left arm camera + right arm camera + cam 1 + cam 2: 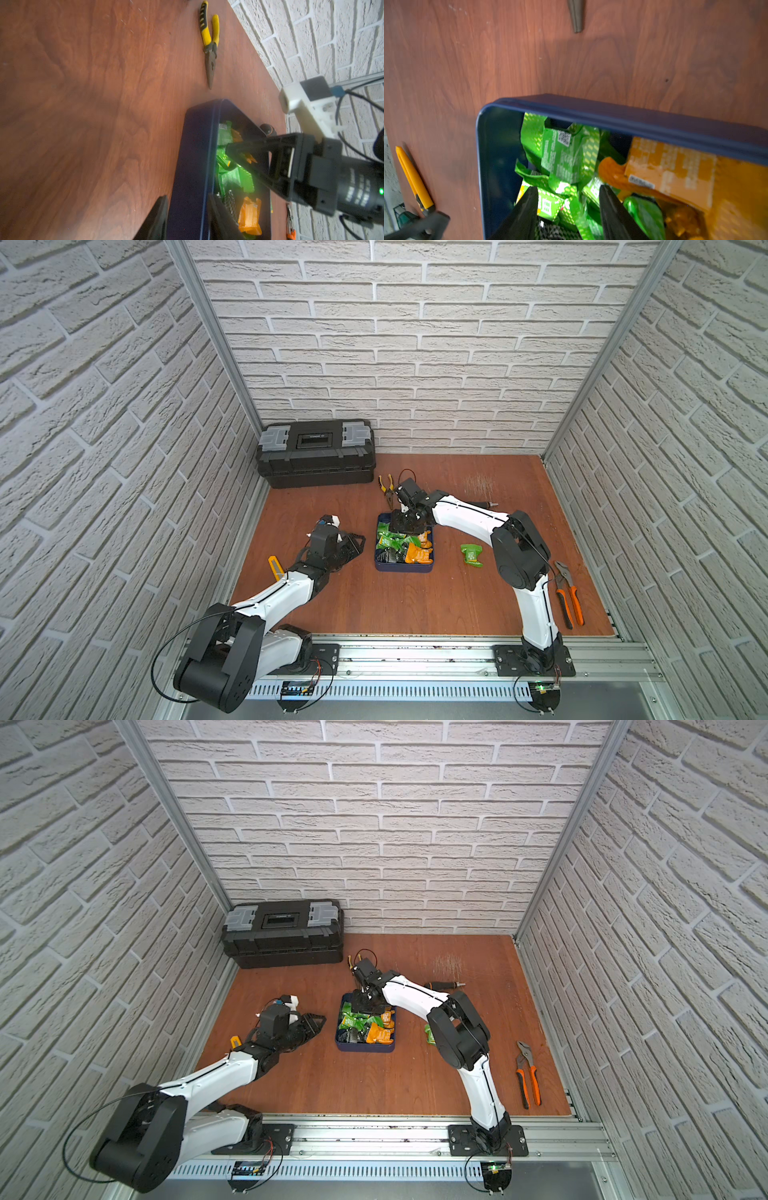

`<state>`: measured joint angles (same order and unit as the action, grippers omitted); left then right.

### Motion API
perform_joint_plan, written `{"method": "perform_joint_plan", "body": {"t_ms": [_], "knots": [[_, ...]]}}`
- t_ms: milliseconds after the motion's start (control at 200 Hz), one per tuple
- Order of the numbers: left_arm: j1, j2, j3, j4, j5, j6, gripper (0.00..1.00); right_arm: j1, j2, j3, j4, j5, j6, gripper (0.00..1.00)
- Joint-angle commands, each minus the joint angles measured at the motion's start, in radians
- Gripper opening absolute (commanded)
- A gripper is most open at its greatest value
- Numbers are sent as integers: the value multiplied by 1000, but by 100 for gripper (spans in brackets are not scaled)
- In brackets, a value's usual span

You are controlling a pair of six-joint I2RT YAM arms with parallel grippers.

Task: Take the cookies out of the storage box
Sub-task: Pick up the cookie from the storage box.

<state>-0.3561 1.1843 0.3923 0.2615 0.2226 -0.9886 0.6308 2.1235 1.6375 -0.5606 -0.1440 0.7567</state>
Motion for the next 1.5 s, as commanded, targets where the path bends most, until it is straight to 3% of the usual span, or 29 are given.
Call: {"method": "perform_joint_plan", "body": {"t_ms": [0,400,1045,1215,1495], "knots": [[-15,15,32,26,21,28,40,-16,1,-27,62,-23,24,50],[-55,107,72,52,44,42,41,-20,44,-15,114,-60,47,44],[-110,175,104,88,52,34,31,-6,98,21,126,-100,44,30],[-115,195,119,74,56,38,30,-3,97,20,128,-104,46,15],[-116,139,115,14,-24,32,35,-3,4,-19,128,-103,29,10]]}}
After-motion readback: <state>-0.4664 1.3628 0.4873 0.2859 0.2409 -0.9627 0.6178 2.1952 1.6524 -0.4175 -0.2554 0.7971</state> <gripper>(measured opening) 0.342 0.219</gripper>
